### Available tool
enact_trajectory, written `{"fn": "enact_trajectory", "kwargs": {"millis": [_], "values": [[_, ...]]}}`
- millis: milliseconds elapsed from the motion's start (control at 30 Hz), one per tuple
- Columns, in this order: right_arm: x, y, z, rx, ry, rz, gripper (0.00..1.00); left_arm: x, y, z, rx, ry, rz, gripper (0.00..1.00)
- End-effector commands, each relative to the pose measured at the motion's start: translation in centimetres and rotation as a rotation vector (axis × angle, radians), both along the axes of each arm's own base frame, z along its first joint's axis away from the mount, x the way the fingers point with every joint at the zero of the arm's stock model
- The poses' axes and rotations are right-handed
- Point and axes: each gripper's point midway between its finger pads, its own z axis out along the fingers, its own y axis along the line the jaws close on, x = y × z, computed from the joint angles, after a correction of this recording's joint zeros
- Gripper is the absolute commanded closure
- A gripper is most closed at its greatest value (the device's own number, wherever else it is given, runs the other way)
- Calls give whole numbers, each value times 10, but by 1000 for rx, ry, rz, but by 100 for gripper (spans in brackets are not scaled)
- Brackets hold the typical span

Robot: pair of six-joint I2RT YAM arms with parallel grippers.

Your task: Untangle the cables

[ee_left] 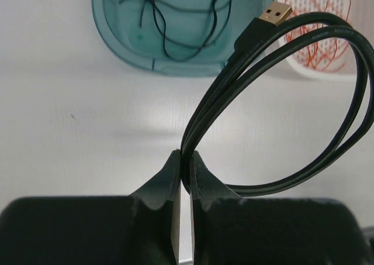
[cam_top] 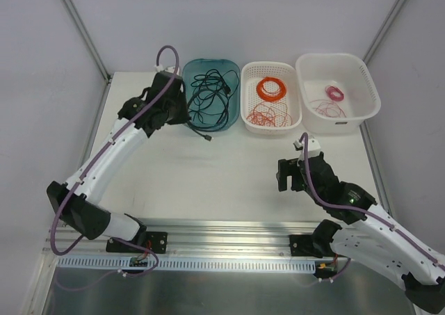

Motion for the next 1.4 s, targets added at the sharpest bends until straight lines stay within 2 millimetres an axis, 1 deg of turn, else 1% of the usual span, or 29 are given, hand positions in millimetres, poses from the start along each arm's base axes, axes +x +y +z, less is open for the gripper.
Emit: {"fn": "enact_trajectory", "kwargs": {"millis": [0, 33, 67, 100, 133, 200, 267, 300, 367, 400, 467, 500, 633, 700, 733, 767, 800, 833, 967, 1000, 1067, 1100, 1167, 1200, 1233, 1267, 1300, 1333, 1367], "values": [[0, -15, 6, -53, -31, -25, 10, 33, 10, 20, 43, -43, -16, 100], [0, -18, 9, -53, -40, -31, 9, 52, 13, 24, 42, -47, 1, 100], [-1, -21, 9, -59, -40, -37, 8, 62, 13, 25, 42, -50, 8, 100], [-2, -23, 10, -63, -44, -43, 5, 74, 12, 37, 34, -78, 13, 100], [-1, -25, 11, -66, -50, -52, 4, 91, 15, 23, 53, -49, 32, 100], [-3, -29, 11, -67, -54, -59, 2, 116, 12, 16, 61, -40, 40, 98], [-4, -32, 10, -68, -60, -68, 0, 134, 15, 8, 60, -28, 58, 97], [-4, -33, 10, -65, -61, -69, 0, 147, 13, -3, 60, -9, 66, 96], [-4, -34, 10, -70, -63, -75, 1, 161, 18, -17, 54, 17, 86, 94], [-4, -35, 10, -72, -64, -78, 0, 170, 14, -31, 43, 46, 89, 92], [-4, -36, 10, -76, -64, -77, 0, 180, 17, -46, 21, 79, 96, 83], [-4, -36, 11, -79, -66, -79, 0, 186, 13, -59, 2, 107, 85, 69], [-4, -38, 12, -82, -70, -84, 0, 189, 10, -68, -41, 139, 54, 43], [-4, -39, 13, -85, -71, -88, 0, 184, 12, -56, -40, 120, 45, 28], [-4, -39, 14, -84, -75, -88, 0, 181, 14, -52, -40, 113, 47, 15], [-3, -40, 14, -85, -75, -93, 0, 176, 16, -52, -34, 116, 46, 9], [-3, -39, 14, -85, -76, -92, 0, 171, 18, -37, -39, 89, 44, 5], [-2, -40, 16, -87, -79, -97, 0, 167, 19, -31, -38, 80, 45, 1], [0, -39, 20, -93, -78, -105, 0, 142, 29, -4, -31, 33, 39, 1], [0, -39, 20, -92, -72, -109, 0, 129, 34, 4, -27, 19, 33, 1], [1, -37, 20, -90, -64, -113, 0, 115, 37, 11, -22, 8, 21, 1], [1, -36, 19, -86, -60, -115, 0, 101, 49, 15, 7, -9, 38, 1], [3, -32, 21, -73, -54, -125, 3, 84, 57, 17, 26, -17, 45, 1], [4, -31, 21, -73, -49, -124, 3, 65, 66, 21, 39, -34, 50, 1], [5, -30, 22, -69, -48, -133, 3, 56, 73, 23, 57, -45, 66, 1], [7, -28, 24, -71, -44, -137, 3, 43, 80, 9, 79, -20, 72, 1], [8, -26, 24, -70, -37, -133, 3, 27, 87, 25, 71, -74, 77, 1], [10, -26, 25, -64, -30, -140, 3, 17, 91, 25, 81, -84, 77, 1], [12, -25, 25, -60, -22, -146, 3, -3, 99, 23, 86, -101, 79, 1]]}}
